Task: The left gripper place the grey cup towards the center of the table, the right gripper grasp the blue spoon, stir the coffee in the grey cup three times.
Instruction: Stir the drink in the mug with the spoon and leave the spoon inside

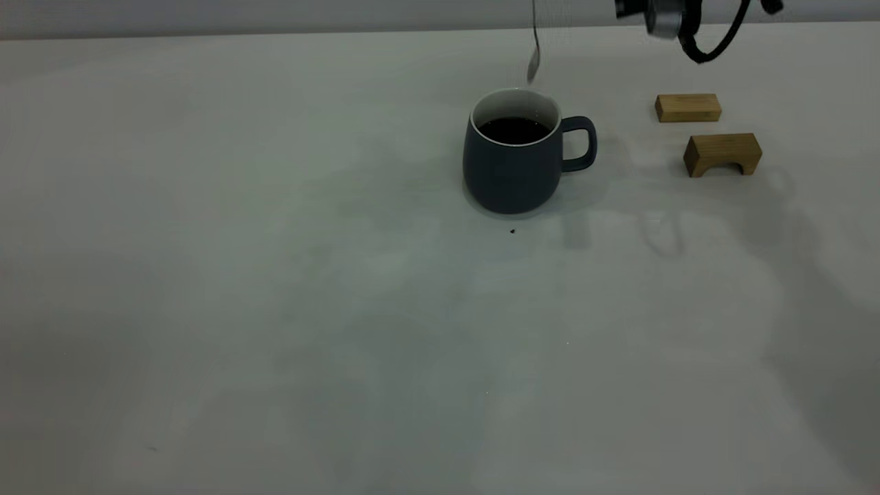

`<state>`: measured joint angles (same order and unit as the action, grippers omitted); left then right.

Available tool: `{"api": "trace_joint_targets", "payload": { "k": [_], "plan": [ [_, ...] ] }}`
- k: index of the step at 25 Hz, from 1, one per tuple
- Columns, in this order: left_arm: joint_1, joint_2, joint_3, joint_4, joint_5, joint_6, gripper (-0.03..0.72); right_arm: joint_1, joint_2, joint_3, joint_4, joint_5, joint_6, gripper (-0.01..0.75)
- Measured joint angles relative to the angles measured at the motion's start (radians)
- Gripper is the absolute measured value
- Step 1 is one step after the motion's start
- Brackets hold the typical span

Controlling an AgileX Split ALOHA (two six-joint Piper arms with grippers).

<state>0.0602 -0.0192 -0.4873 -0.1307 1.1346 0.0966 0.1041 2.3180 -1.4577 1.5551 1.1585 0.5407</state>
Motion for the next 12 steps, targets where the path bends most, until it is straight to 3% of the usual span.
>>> {"api": "trace_joint_targets", "payload": {
  "k": [3,12],
  "plan": [
    [0.000,0.000,0.000,0.000,0.000,0.000,0.585,0.000,0.030,0.000,0.039,0.003,0.071,0.120],
    [0.000,0.000,0.000,0.000,0.000,0.000,0.585,0.000,0.169,-0.019,0.143,-0.004,0.029,0.120]
  ]
}}
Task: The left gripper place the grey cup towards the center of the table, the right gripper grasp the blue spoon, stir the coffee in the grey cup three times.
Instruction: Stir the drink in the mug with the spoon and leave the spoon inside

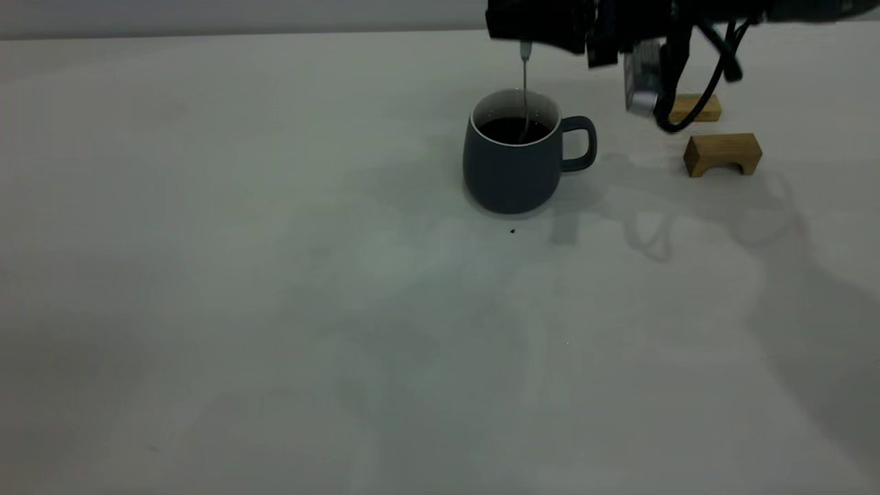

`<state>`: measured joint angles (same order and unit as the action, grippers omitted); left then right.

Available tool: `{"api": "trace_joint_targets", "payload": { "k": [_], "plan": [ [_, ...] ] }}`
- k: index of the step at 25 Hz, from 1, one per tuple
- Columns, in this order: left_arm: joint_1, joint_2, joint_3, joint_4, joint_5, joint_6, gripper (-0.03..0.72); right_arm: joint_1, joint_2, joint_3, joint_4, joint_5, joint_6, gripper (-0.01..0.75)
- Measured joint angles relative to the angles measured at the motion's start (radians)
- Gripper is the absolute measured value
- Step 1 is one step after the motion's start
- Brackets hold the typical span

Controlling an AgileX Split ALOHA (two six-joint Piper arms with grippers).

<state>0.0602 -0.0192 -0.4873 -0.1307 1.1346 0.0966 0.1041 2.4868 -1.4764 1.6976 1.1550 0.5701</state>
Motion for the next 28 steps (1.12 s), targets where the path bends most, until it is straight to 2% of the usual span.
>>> {"api": "trace_joint_targets", "payload": {
  "k": [6,15,21,28],
  "plan": [
    [0.000,0.000,0.000,0.000,0.000,0.000,0.585,0.000,0.077,-0.071,0.001,-0.001,-0.059,0.120],
    [0.000,0.000,0.000,0.000,0.000,0.000,0.585,0.005,0.099,-0.096,-0.086,-0.003,-0.060,0.120],
    [0.000,0.000,0.000,0.000,0.000,0.000,0.585,0.037,0.100,-0.136,-0.045,-0.003,-0.060,0.120],
    [0.000,0.000,0.000,0.000,0.000,0.000,0.585,0.027,0.100,-0.140,-0.009,-0.032,-0.060,0.120]
  ]
}}
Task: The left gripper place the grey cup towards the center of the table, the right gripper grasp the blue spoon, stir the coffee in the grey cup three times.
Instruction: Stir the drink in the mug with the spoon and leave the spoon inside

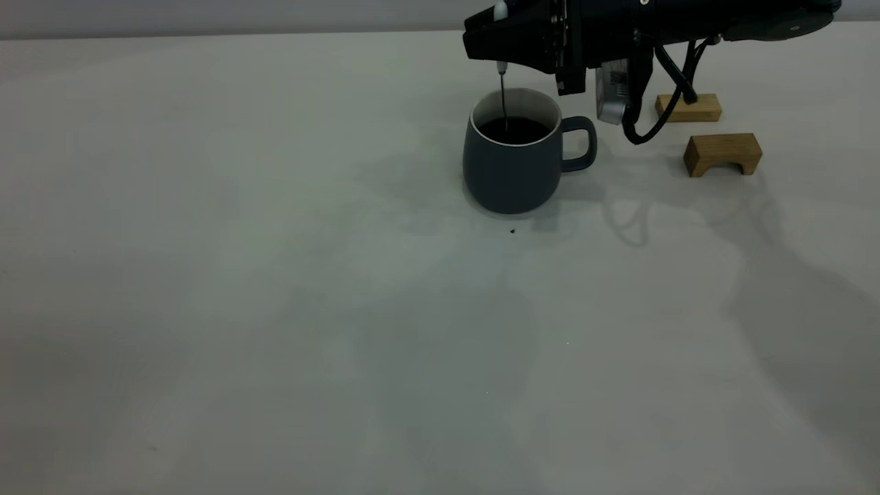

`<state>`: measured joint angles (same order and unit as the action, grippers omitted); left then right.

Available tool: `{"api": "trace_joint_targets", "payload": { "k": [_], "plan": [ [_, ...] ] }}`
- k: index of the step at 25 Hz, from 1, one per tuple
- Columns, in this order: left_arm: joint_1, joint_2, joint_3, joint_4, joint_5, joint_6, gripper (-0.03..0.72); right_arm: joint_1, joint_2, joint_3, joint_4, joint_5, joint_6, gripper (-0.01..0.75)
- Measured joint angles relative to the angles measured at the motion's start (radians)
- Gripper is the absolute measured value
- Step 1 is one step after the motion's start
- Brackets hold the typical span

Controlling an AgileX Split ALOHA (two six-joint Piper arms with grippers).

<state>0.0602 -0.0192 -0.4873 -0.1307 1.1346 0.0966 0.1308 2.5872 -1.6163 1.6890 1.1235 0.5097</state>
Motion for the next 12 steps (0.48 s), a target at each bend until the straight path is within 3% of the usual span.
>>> {"api": "trace_joint_targets", "payload": {
  "k": [12],
  "plan": [
    [0.000,0.000,0.000,0.000,0.000,0.000,0.585,-0.089,0.000,-0.001,-0.204,0.023,0.000,0.120]
  ]
}}
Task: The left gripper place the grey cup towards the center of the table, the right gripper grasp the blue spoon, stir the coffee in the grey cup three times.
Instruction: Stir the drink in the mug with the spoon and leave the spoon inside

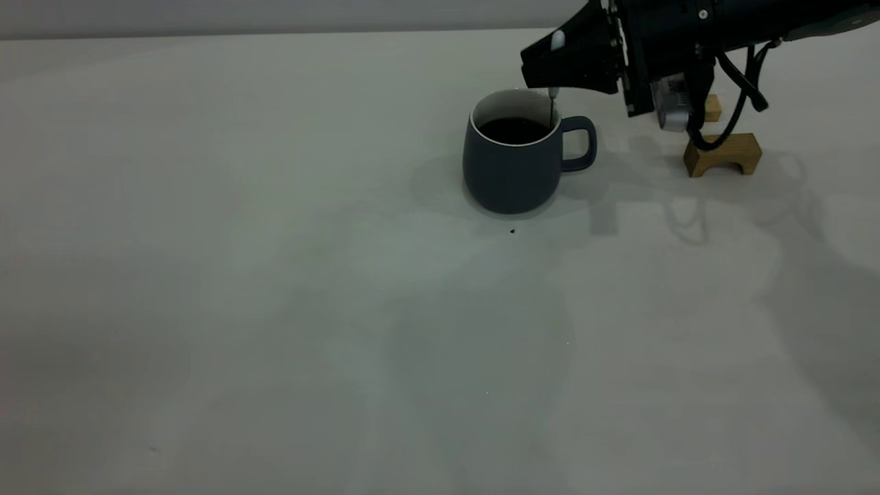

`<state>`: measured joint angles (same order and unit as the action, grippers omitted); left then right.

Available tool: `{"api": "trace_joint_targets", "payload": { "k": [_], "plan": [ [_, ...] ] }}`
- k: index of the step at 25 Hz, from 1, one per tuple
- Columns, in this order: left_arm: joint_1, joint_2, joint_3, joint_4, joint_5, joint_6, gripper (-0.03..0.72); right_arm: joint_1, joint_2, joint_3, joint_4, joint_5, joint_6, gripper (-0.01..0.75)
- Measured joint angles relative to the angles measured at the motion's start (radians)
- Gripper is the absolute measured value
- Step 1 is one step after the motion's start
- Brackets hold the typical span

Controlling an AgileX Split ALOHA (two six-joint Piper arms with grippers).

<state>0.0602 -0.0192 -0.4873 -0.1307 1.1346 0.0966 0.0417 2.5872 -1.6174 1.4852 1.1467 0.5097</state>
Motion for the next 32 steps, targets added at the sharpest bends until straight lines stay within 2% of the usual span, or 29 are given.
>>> {"api": "trace_joint_targets", "payload": {
  "k": [6,13,18,21,27,32],
  "plan": [
    [0.000,0.000,0.000,-0.001,0.000,0.000,0.585,0.041,0.000,0.000,0.001,0.001,0.000,0.120],
    [0.000,0.000,0.000,-0.001,0.000,0.000,0.585,0.087,0.000,0.000,0.170,-0.004,0.000,0.120],
    [0.000,0.000,0.000,-0.002,0.000,0.000,0.585,0.084,0.000,0.000,0.216,-0.105,-0.001,0.120],
    [0.000,0.000,0.000,-0.002,0.000,0.000,0.585,0.066,0.000,0.000,0.186,-0.106,-0.008,0.120],
    [0.000,0.000,0.000,-0.002,0.000,0.000,0.585,0.016,0.001,0.000,0.058,-0.009,-0.023,0.120],
    [0.000,0.000,0.000,-0.002,0.000,0.000,0.585,0.016,0.001,-0.001,-0.073,0.010,-0.027,0.120]
  ]
}}
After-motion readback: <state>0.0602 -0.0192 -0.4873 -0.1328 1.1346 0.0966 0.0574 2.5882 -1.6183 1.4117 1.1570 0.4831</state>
